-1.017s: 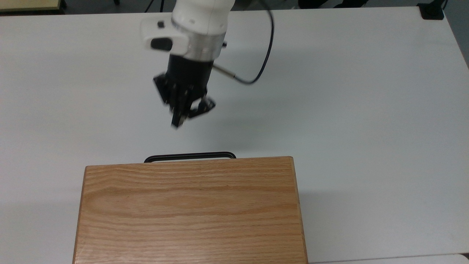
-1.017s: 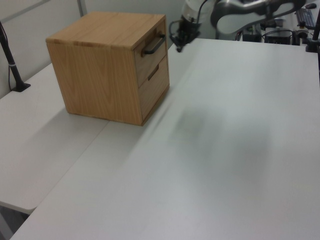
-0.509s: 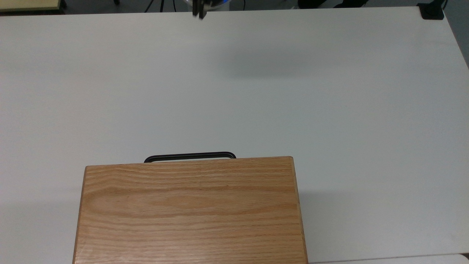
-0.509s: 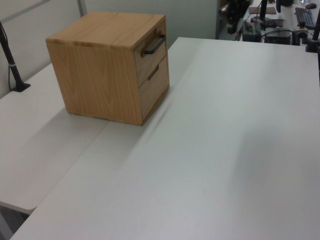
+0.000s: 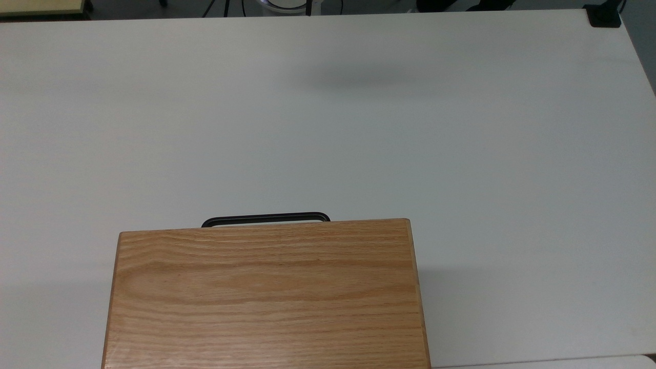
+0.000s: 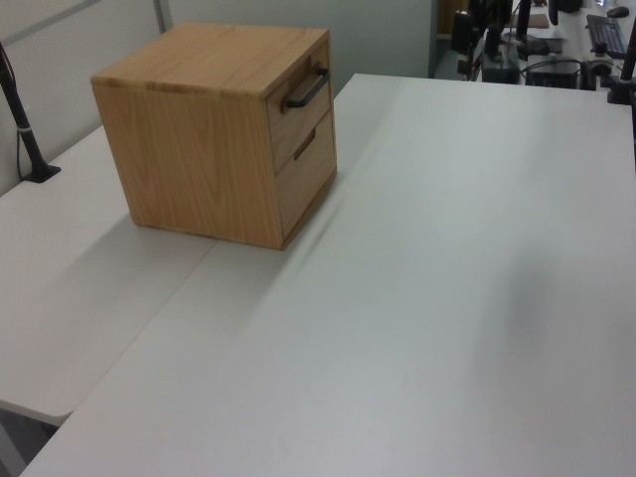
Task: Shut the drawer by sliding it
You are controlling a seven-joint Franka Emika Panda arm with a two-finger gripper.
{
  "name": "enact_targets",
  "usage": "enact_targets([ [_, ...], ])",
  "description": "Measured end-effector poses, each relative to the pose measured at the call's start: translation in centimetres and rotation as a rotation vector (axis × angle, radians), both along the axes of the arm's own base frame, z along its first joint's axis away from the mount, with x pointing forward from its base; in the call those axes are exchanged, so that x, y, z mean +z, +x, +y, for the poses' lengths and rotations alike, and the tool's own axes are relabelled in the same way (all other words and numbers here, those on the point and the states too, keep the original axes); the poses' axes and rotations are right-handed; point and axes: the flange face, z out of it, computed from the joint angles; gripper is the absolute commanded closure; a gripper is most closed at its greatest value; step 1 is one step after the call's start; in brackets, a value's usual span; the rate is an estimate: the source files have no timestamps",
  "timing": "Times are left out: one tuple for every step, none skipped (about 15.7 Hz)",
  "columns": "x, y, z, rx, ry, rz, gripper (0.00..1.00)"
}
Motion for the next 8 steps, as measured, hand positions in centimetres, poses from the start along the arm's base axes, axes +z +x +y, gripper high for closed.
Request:
enact_targets([
  [0.1,0.1,-1.0,0.055,-0.004,0.004,0.00],
  [0.2,0.1,-2.2,0.096,-0.007,0.007,0.00],
  [0.2,0.2,-3.2,0.114,-0.008,0.009,0.00],
  [0.3,0.2,-3.7,0.121,-0.008,0.009,0.00],
  [0.3,0.2,-3.9,0.125,-0.008,0.009,0.00],
  [0.3,0.2,-3.8,0.128,-0.008,0.008,0.00],
  [0.3,0.2,-3.7,0.135,-0.009,0.006,0.00],
  [0.3,0.3,-3.5,0.141,-0.009,0.005,0.00],
])
